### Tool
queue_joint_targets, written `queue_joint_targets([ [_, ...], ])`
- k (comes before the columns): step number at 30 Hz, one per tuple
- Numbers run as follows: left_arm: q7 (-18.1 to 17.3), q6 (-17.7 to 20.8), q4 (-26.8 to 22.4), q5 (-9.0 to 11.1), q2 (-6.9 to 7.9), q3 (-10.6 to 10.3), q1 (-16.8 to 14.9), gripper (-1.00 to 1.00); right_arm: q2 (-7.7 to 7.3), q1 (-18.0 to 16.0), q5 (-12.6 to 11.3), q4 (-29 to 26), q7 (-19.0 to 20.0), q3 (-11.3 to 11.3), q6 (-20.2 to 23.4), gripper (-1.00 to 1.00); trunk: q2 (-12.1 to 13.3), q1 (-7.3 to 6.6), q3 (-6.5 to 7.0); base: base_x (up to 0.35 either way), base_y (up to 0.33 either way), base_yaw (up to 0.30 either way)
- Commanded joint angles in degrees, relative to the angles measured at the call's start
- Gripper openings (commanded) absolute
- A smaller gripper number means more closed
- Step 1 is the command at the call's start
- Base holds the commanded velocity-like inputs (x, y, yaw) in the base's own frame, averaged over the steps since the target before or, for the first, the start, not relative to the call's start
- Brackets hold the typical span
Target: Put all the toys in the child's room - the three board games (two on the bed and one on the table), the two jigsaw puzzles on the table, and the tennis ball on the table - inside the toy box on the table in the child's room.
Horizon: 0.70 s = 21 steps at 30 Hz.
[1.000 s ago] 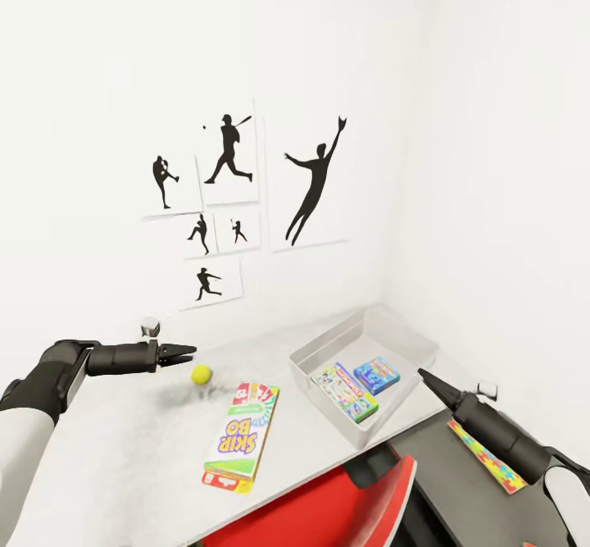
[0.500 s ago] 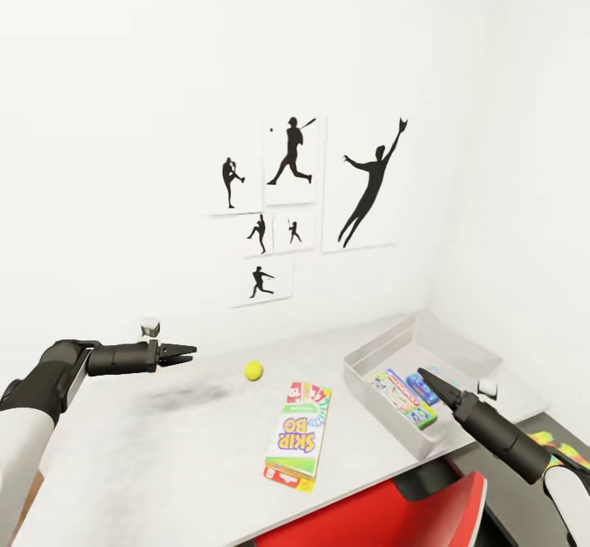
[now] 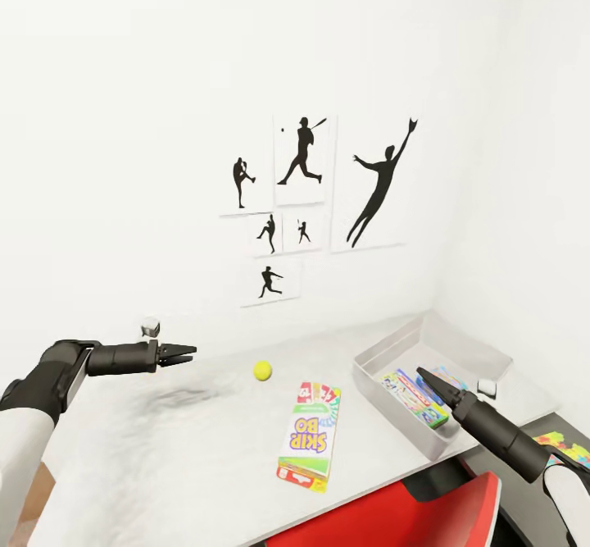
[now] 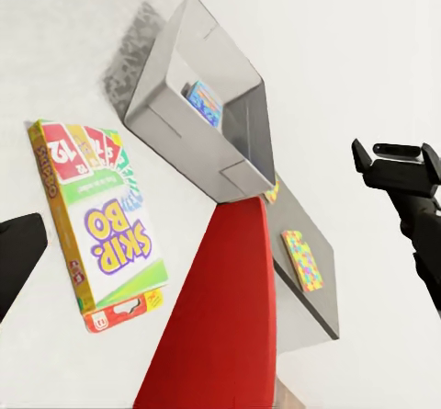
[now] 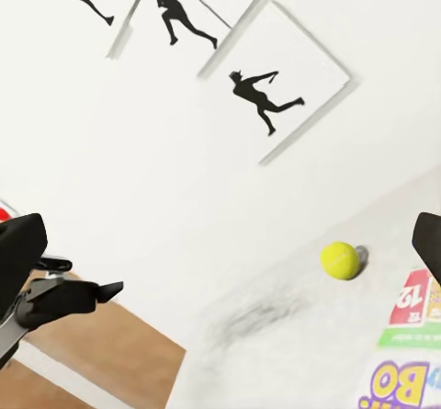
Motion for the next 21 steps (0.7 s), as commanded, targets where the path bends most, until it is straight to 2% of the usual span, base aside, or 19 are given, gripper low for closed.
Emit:
queue_joint_targets([
  [1, -0.46, 0.61, -0.03, -0.61, -0.04, 0.22, -0.01, 1.0, 0.0, -0.02, -0.28, 0.0, -0.13, -0.07, 0.4, 1.0, -0.05, 0.02, -0.05, 0.0, 0.18, 0.086],
  [14, -0.46, 0.53, -0.03, -0.61, -0.08, 0.22, -0.01, 1.0, 0.06, -0.02, -0.29, -1.24, -4.56, 0.09, 0.49, 1.0, -0.05, 0.02, -0.59, 0.0, 0.046, 0.212],
  [21, -0.46, 0.52, -0.03, -0.63, -0.12, 0.22, -0.01, 1.0, 0.06, -0.52, -0.26, -1.56, -10.17, 3.65, 0.57, 1.0, -0.05, 0.02, -0.91, 0.0, 0.004, 0.246],
])
